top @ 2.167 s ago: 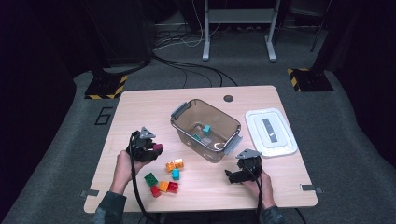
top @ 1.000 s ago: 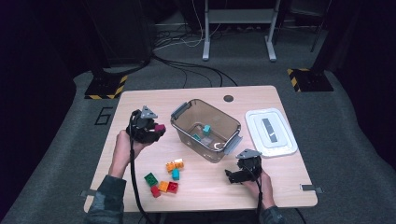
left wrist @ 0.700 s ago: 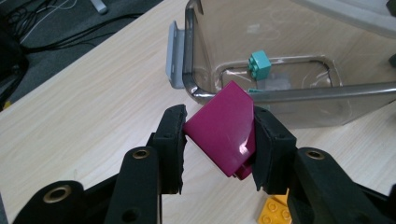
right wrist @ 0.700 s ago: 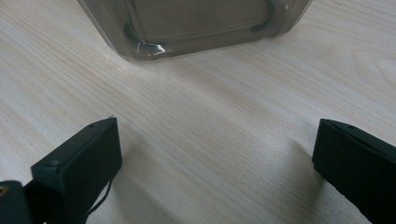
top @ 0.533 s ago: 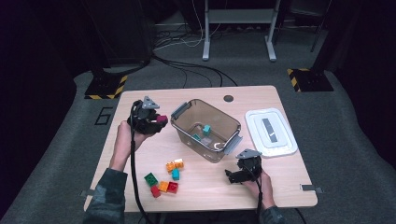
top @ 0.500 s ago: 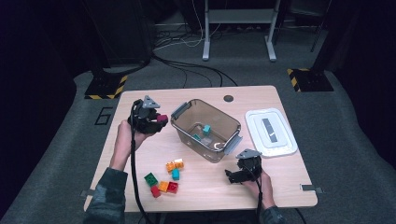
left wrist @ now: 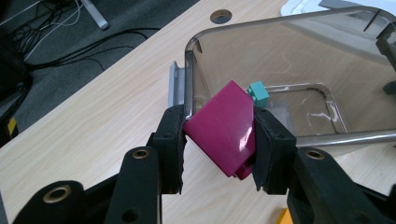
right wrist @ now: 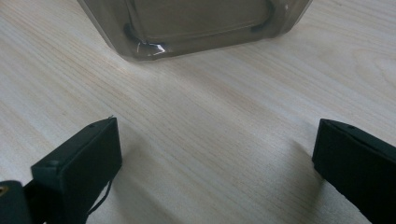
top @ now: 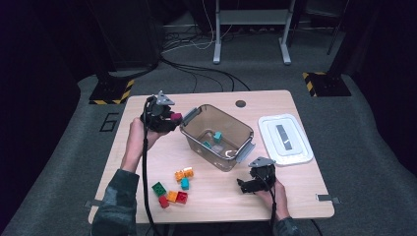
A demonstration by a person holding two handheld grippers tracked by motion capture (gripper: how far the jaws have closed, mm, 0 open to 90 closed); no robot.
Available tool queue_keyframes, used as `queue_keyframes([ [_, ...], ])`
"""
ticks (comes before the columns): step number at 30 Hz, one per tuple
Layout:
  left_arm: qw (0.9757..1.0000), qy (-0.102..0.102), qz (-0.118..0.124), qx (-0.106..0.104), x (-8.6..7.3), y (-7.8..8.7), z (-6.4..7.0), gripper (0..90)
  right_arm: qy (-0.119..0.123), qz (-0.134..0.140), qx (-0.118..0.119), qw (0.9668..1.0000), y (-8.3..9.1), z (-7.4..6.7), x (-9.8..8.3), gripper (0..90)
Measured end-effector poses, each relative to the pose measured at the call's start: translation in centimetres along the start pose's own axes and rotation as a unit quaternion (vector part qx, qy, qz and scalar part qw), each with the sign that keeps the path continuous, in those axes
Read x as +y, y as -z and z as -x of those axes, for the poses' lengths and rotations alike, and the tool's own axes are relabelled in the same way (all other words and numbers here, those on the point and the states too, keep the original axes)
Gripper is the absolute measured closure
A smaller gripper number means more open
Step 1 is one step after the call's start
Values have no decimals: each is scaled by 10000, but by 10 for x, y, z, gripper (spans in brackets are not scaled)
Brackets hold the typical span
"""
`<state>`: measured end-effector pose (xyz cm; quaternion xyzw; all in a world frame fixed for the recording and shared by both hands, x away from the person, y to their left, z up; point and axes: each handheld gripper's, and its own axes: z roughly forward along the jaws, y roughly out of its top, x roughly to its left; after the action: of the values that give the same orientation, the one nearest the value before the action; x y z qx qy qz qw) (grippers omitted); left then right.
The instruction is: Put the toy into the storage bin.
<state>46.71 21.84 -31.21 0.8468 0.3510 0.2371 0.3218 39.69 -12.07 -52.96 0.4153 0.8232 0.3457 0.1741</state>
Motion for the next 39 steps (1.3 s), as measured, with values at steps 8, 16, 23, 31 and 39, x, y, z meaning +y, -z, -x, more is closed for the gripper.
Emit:
queue_keyframes([
  [8, 10000, -9, -52, -34, 11, -9, 1, 591, 0, 0, 0, 10000, 0, 0, 0, 6],
  [16, 9999, -24, -79, -97, 24, -19, 5, 591, 0, 0, -1, 10000, 0, 0, 0, 6],
  [23, 9997, -123, -134, -158, 36, -33, 11, 591, 0, -1, 0, 10000, 0, 0, 0, 6],
  [31, 9994, -121, -211, -257, 44, -48, 16, 590, -5, -2, -1, 10000, 0, 0, 0, 6],
  [39, 9991, -75, -273, -330, 45, -63, 22, 590, -19, 1, -4, 10000, 0, 0, 0, 6],
])
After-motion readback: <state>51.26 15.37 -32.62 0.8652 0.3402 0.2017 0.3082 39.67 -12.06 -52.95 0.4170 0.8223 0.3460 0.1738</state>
